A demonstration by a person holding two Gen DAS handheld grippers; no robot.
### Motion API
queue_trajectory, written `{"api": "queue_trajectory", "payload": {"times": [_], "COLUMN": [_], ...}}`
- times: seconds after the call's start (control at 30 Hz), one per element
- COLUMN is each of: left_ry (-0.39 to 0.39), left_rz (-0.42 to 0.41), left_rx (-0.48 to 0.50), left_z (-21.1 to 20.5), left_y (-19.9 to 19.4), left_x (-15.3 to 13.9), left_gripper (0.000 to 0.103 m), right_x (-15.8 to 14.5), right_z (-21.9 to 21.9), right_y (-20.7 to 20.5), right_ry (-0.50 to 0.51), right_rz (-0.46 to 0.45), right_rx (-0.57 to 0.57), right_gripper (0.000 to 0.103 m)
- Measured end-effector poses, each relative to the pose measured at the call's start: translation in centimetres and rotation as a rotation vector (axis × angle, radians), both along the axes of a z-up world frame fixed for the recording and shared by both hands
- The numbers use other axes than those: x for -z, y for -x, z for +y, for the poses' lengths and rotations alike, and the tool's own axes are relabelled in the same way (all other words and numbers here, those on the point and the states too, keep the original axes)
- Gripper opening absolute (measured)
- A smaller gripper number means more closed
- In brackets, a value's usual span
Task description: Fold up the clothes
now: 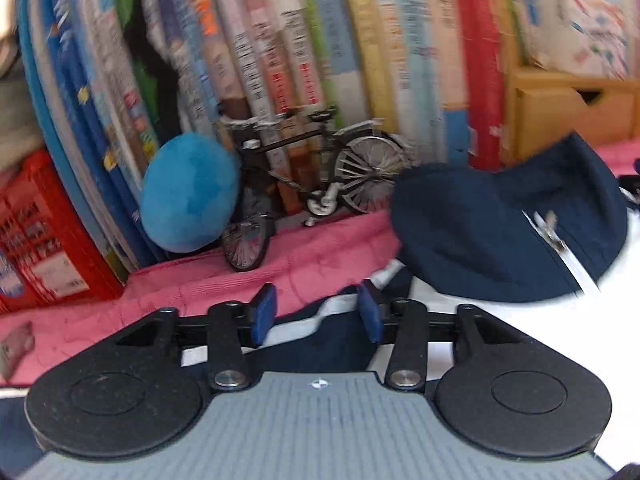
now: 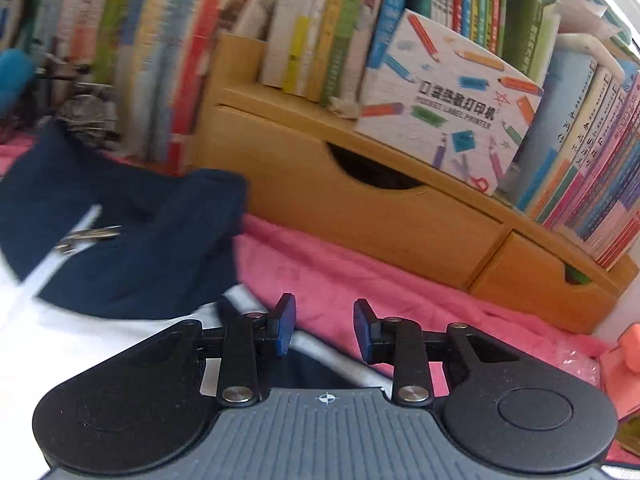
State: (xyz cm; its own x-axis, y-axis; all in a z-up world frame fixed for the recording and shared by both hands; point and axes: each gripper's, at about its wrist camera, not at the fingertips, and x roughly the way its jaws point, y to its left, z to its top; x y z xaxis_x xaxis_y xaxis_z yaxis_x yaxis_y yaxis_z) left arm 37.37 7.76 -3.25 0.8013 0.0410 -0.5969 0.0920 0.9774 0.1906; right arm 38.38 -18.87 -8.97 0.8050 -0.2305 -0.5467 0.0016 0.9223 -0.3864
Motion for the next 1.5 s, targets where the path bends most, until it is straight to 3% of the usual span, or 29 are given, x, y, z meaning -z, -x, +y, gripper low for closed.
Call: {"api": "queue_trajectory", "payload": {"times": [0.07,0.17,0.33,0.5,0.67,0.8,0.9,1.03,1.2,1.33,1.4,1.47,1.5], "left_ry": [0.018,0.010,0.043,0.098,0.105,0.021,0.055,-0.089,0.034,0.112,0.136,0.046,-0.051], "left_rz": [0.003,-0.009,-0.023,-0.023,0.059,0.102,0.066,-0.038,0.015,0.044,0.053,0.024,-0.003], "left_rx": [-0.013,-0.003,0.033,0.079,0.189,0.197,0.143,0.076,-0.013,-0.017,-0.012,0.015,0.021], "left_z": [0.6,0.7,0.5,0.2,-1.9,-3.6,-3.3,-3.7,-1.4,0.0,0.7,0.8,0.6], "left_y": [0.3,2.2,6.8,11.4,14.7,14.4,12.1,8.7,4.5,3.1,3.0,3.0,3.2], "left_x": [-0.2,-1.1,-3.5,-5.8,-4.6,-1.9,-0.9,0.2,0.3,0.5,0.7,0.5,0.4], "left_gripper": [0.061,0.059,0.059,0.059,0.059,0.059,0.061,0.081,0.086,0.087,0.089,0.089,0.089], "right_x": [-0.1,-1.9,-4.5,-6.9,-7.3,-5.0,-4.5,-3.6,-2.3,-2.0,-1.9,-2.1,-2.2], "right_z": [-0.7,-1.7,-0.3,2.4,4.9,5.9,6.1,5.3,3.5,2.2,1.1,0.4,0.1], "right_y": [-0.9,0.9,7.8,13.8,16.8,17.2,15.7,11.5,6.5,3.5,2.1,1.4,1.0], "right_ry": [0.011,-0.165,-0.133,-0.217,-0.421,-0.401,-0.351,-0.328,-0.368,-0.305,-0.288,-0.263,-0.249], "right_rz": [0.029,0.048,-0.003,0.054,0.253,0.290,0.206,0.122,0.056,0.035,0.036,0.059,0.071], "right_rx": [0.071,0.075,-0.083,-0.243,-0.355,-0.312,-0.279,-0.184,-0.077,-0.048,-0.046,-0.070,-0.083], "right_gripper": [0.032,0.032,0.034,0.041,0.043,0.043,0.043,0.050,0.066,0.072,0.088,0.095,0.095]}}
